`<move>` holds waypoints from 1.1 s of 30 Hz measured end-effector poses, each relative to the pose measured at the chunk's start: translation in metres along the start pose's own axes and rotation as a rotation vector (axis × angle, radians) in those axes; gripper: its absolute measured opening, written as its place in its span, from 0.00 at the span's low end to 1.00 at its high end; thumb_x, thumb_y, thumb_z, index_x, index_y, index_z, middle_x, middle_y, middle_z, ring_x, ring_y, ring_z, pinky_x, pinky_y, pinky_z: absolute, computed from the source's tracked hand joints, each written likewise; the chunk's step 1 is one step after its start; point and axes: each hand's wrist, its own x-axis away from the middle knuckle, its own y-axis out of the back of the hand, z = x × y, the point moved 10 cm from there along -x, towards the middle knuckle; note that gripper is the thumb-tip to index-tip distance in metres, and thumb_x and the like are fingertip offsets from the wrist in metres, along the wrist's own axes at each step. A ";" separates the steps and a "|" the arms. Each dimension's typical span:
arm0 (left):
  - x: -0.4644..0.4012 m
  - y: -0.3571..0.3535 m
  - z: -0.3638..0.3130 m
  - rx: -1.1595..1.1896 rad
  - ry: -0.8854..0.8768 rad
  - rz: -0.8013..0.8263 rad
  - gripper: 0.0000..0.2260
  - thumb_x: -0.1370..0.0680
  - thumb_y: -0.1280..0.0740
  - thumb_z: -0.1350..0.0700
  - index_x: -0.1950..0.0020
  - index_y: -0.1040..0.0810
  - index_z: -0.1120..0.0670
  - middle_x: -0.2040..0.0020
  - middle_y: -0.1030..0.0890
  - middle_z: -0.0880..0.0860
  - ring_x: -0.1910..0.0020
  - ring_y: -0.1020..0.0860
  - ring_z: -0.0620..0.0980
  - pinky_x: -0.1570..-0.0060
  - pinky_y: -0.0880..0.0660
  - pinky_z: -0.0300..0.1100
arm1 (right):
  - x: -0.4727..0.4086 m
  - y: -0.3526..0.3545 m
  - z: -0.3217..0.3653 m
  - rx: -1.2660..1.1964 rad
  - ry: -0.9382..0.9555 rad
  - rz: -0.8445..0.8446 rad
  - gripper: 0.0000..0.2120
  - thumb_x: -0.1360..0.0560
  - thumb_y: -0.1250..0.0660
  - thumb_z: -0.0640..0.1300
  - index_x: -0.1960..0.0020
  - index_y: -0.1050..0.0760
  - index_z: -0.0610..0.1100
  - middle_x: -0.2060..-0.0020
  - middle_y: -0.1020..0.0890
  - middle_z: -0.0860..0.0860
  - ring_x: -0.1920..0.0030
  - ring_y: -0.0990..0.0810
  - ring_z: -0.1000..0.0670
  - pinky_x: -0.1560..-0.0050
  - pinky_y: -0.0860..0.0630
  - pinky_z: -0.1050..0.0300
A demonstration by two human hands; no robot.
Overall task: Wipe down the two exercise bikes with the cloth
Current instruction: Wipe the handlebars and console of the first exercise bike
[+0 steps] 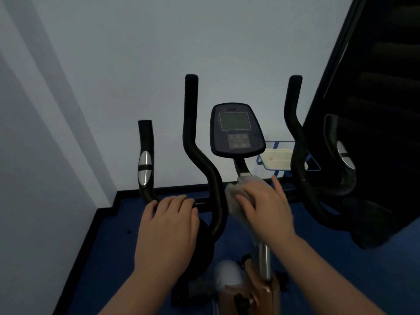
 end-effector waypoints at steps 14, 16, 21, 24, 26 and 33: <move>0.028 0.006 0.043 0.588 0.219 -0.181 0.13 0.24 0.34 0.64 0.46 0.21 0.47 0.45 0.23 0.40 0.44 0.25 0.39 0.44 0.27 0.43 | -0.031 0.048 0.036 -0.279 0.119 -0.135 0.08 0.23 0.34 0.47 0.45 0.20 0.52 0.56 0.18 0.58 0.54 0.22 0.57 0.49 0.28 0.62; 0.035 -0.003 0.053 0.654 0.294 -0.160 0.14 0.22 0.36 0.60 0.39 0.25 0.45 0.37 0.26 0.39 0.36 0.30 0.36 0.35 0.30 0.46 | -0.032 0.036 0.071 -0.207 0.279 -0.054 0.11 0.25 0.33 0.47 0.43 0.21 0.53 0.51 0.18 0.58 0.48 0.23 0.57 0.35 0.35 0.55; 0.045 -0.014 0.058 0.654 0.319 -0.079 0.21 0.19 0.45 0.48 0.25 0.39 0.44 0.26 0.40 0.36 0.26 0.46 0.32 0.25 0.45 0.48 | -0.017 -0.025 0.090 -0.047 0.463 0.323 0.09 0.23 0.33 0.48 0.44 0.21 0.56 0.44 0.19 0.62 0.32 0.30 0.60 0.25 0.64 0.56; 0.047 -0.017 0.058 0.663 0.339 -0.064 0.22 0.21 0.49 0.45 0.26 0.42 0.40 0.26 0.42 0.34 0.27 0.49 0.30 0.24 0.52 0.39 | -0.022 -0.025 0.086 -0.039 0.505 0.318 0.09 0.27 0.29 0.49 0.47 0.19 0.57 0.48 0.17 0.60 0.36 0.26 0.59 0.24 0.63 0.53; 0.047 -0.018 0.059 0.661 0.346 -0.060 0.21 0.21 0.49 0.45 0.28 0.43 0.38 0.27 0.42 0.33 0.27 0.49 0.29 0.26 0.54 0.35 | -0.029 -0.031 0.093 0.061 0.504 0.317 0.08 0.26 0.31 0.53 0.48 0.18 0.57 0.51 0.16 0.58 0.41 0.22 0.59 0.24 0.65 0.55; 0.047 -0.022 0.059 0.695 0.353 -0.051 0.16 0.20 0.49 0.43 0.33 0.42 0.31 0.28 0.42 0.31 0.28 0.46 0.28 0.27 0.48 0.36 | -0.039 -0.048 0.127 -0.012 0.516 0.385 0.12 0.23 0.37 0.58 0.42 0.21 0.60 0.56 0.15 0.57 0.47 0.21 0.57 0.29 0.73 0.61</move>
